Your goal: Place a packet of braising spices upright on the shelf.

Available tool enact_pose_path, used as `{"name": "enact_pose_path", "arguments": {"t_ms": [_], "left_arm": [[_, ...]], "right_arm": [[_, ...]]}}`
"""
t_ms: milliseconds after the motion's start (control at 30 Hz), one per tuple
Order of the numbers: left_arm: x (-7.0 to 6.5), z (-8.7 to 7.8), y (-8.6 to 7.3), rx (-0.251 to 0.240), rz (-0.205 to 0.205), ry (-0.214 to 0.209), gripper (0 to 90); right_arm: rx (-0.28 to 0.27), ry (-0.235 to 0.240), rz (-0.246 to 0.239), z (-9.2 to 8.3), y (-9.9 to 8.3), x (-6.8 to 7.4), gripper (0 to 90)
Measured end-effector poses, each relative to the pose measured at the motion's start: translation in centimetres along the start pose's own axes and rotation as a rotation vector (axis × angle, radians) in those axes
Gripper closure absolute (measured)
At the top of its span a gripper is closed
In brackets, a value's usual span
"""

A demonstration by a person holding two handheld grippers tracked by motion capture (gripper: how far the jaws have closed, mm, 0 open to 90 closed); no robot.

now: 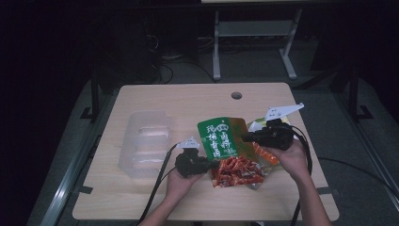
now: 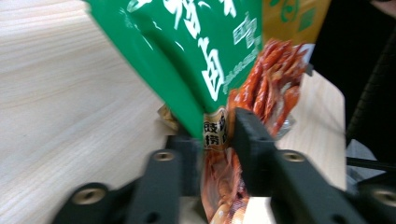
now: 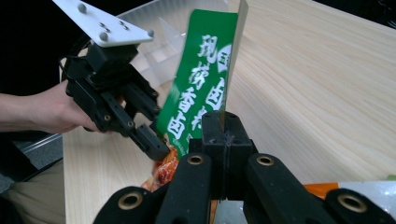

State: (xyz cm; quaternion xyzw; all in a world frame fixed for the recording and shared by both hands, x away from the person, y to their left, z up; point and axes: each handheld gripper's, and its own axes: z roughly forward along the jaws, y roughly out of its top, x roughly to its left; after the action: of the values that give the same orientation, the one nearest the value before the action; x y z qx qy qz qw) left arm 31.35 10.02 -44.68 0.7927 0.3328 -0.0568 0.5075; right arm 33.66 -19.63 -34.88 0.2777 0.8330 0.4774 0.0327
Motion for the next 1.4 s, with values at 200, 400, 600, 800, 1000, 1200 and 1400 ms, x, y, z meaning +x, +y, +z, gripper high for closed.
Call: {"name": "enact_pose_path", "arguments": {"t_ms": [200,400,600,800,1000,1200,1400], "left_arm": [[-0.9,-0.6,0.1,-0.028,0.037,0.036,86.5],[-1.0,-0.9,-0.1,-0.042,0.062,0.07,88.3],[-1.3,-1.0,-0.2,-0.044,0.073,0.08,88.7],[-1.3,-1.1,-0.2,-0.036,0.093,0.082,88.7],[-1.2,-1.3,-0.4,-0.035,0.095,0.086,88.6],[-1.5,-2.1,-0.7,-0.038,0.092,0.085,81.9],[-2.5,-3.3,-1.0,-0.028,0.116,0.116,63.3]], "right_arm": [[-0.015,-0.012,0.023,-0.4,-0.5,-0.5,89.3],[0.027,-0.018,0.03,0.5,-1.0,-0.4,85.7],[0.058,-0.001,0.046,1.9,-1.6,-0.7,84.1],[0.082,0.008,0.053,2.9,-1.9,-0.8,82.5],[0.1,0.015,0.053,3.5,-1.8,-0.7,84.2],[0.082,0.007,-0.004,3.0,-1.5,0.2,89.4],[0.021,0.026,-0.035,1.8,-0.9,2.0,89.6]]}}
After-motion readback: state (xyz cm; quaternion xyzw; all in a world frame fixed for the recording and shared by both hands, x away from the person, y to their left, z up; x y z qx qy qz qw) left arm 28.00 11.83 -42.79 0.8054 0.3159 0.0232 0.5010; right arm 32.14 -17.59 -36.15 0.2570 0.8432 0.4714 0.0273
